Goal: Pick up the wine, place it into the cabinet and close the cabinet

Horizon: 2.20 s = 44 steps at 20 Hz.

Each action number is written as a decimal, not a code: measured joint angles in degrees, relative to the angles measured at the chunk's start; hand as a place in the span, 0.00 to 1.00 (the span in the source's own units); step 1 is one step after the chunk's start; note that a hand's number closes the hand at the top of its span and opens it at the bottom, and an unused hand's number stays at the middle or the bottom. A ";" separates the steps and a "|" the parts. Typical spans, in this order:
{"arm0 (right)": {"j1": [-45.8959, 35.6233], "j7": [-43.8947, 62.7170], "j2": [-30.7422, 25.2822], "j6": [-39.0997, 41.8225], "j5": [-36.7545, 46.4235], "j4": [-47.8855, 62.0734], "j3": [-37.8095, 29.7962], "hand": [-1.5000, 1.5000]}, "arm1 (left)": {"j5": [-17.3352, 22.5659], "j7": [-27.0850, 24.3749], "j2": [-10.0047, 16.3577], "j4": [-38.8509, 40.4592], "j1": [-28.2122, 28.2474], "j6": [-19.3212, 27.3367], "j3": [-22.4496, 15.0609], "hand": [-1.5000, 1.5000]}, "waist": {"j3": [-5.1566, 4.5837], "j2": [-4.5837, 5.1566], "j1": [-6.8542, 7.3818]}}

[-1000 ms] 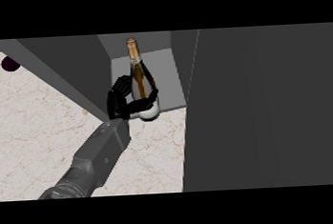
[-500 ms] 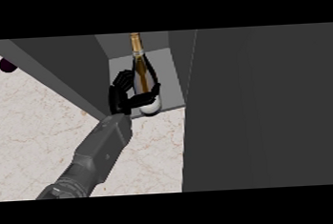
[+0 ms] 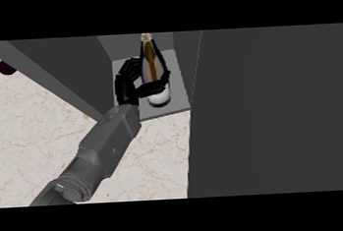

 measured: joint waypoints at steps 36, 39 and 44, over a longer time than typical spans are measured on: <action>2.23 -2.77 -0.83 2.88 -1.12 0.24 -2.86 0.00 | -7.91 7.97 4.99 7.85 -8.88 16.69 -7.67 1.00 | 0.22 1.35 0.94; 1.91 -2.63 -0.83 2.98 -1.15 0.27 -2.49 0.00 | -8.81 8.41 4.99 7.46 -8.33 17.95 -8.45 1.00 | 0.16 1.47 0.77; 1.17 -2.37 -0.73 2.87 -1.19 0.32 -2.06 0.00 | -9.95 10.21 5.16 7.35 -8.06 17.10 -9.49 0.00 | 0.10 1.56 0.62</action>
